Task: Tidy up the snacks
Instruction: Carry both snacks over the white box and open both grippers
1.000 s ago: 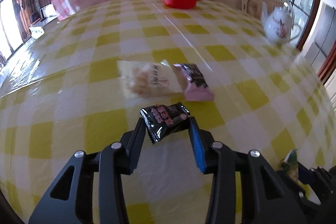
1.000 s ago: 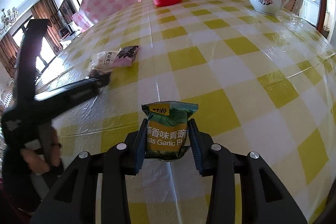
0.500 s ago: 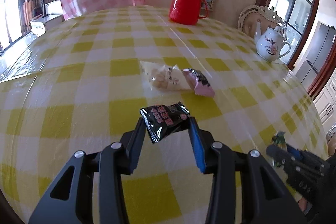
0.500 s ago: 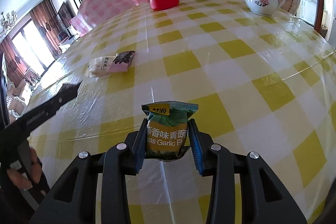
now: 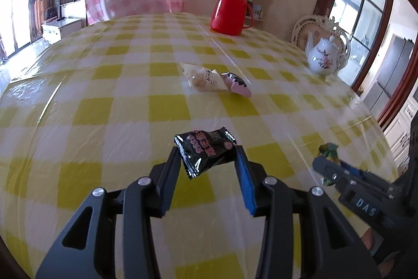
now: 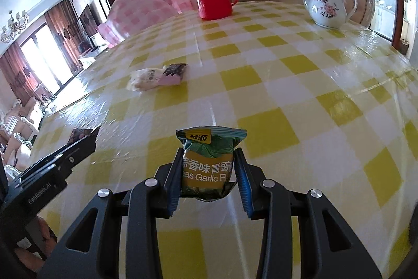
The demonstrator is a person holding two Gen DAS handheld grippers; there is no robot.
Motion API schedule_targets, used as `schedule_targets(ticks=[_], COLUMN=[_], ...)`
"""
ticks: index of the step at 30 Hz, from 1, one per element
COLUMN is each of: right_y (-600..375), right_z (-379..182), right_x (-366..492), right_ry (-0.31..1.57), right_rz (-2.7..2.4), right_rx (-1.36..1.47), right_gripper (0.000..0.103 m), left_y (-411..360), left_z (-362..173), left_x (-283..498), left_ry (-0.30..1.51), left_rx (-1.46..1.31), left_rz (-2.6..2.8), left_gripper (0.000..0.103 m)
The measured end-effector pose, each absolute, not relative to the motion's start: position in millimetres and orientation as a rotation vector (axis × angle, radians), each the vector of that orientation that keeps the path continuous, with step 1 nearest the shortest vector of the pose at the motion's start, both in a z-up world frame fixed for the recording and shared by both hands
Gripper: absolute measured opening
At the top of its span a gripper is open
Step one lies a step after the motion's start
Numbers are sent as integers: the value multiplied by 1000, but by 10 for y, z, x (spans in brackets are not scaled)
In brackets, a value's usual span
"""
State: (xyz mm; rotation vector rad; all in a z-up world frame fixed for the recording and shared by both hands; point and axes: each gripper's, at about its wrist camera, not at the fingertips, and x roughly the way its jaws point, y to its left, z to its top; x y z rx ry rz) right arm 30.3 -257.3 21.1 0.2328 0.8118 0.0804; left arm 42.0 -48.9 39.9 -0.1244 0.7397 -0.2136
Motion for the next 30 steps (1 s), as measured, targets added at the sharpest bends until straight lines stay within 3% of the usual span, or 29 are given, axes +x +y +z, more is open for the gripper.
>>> schedule_targets(ticks=[14, 30], right_y=[-2074, -976], right_z=[279, 480], right_x=[-558, -1164], right_ry=[782, 768], right_rz=[186, 359], right_rx=[286, 129], right_gripper=[37, 37], left_y=[-83, 784], left_z=[520, 866], left_x=[-501, -1412], left_ry=[707, 616], left_rx=[-74, -40], left_rz=[-191, -119], left_gripper=[43, 43])
